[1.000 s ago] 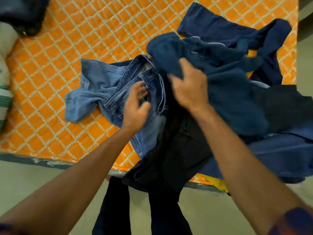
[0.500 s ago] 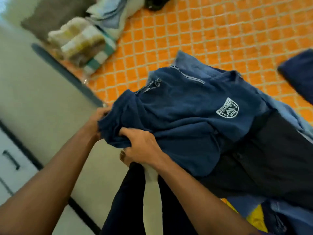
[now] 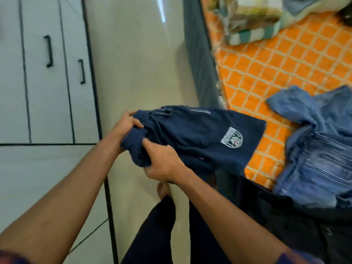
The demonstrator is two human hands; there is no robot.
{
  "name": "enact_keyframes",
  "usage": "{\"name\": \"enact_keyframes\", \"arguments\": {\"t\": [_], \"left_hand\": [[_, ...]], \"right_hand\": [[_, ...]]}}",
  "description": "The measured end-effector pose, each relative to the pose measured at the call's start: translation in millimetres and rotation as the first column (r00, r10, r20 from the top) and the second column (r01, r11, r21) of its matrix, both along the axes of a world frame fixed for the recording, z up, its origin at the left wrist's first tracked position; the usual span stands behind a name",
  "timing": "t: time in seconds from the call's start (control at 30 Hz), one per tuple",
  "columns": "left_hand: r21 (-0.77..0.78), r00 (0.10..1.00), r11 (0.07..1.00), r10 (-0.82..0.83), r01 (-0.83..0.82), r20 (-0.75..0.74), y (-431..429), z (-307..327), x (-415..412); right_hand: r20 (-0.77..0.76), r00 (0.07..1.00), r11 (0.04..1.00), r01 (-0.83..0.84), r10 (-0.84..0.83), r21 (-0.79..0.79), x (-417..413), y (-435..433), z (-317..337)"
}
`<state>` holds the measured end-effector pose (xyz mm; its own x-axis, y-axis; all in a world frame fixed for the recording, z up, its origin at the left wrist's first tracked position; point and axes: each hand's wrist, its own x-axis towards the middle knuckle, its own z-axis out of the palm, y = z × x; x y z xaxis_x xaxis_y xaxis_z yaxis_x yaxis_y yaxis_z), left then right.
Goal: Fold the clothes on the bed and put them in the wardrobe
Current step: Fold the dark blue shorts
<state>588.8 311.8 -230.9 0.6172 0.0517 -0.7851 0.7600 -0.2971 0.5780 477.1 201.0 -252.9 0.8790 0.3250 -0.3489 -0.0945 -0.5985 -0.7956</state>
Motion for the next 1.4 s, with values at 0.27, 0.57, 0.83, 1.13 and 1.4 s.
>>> {"name": "enact_keyframes", "arguments": {"t": [0.27, 0.57, 0.83, 1.13, 1.4], "left_hand": [[-0.230, 0.945, 0.947, 0.270, -0.226, 0.184, 75, 35, -68], [0.038, 0.821, 0.983, -0.170, 0.179, 0.546, 161, 120, -112], [0.688, 0.704, 0.670, -0.629, 0.277, 0.330, 208, 127, -114], [0.392, 0.720, 0.841, -0.530, 0.373, 0.449, 192, 175, -96], [0.111, 0.765, 0.991, -0.127, 0.072, 0.631, 156, 226, -85]], "right_hand": [[0.068, 0.841, 0.814, 0.496, -0.537, 0.302, -49, 91, 23], [-0.137, 0.853, 0.723, 0.504, -0.504, 0.473, -16, 90, 147], [0.073, 0.988, 0.915, 0.100, -0.139, 0.391, 21, 65, 239], [0.083, 0.840, 0.796, 0.471, -0.537, 0.380, 16, -29, 237], [0.103, 0.716, 0.703, 0.631, -0.691, 0.327, 18, -77, 233]]}}
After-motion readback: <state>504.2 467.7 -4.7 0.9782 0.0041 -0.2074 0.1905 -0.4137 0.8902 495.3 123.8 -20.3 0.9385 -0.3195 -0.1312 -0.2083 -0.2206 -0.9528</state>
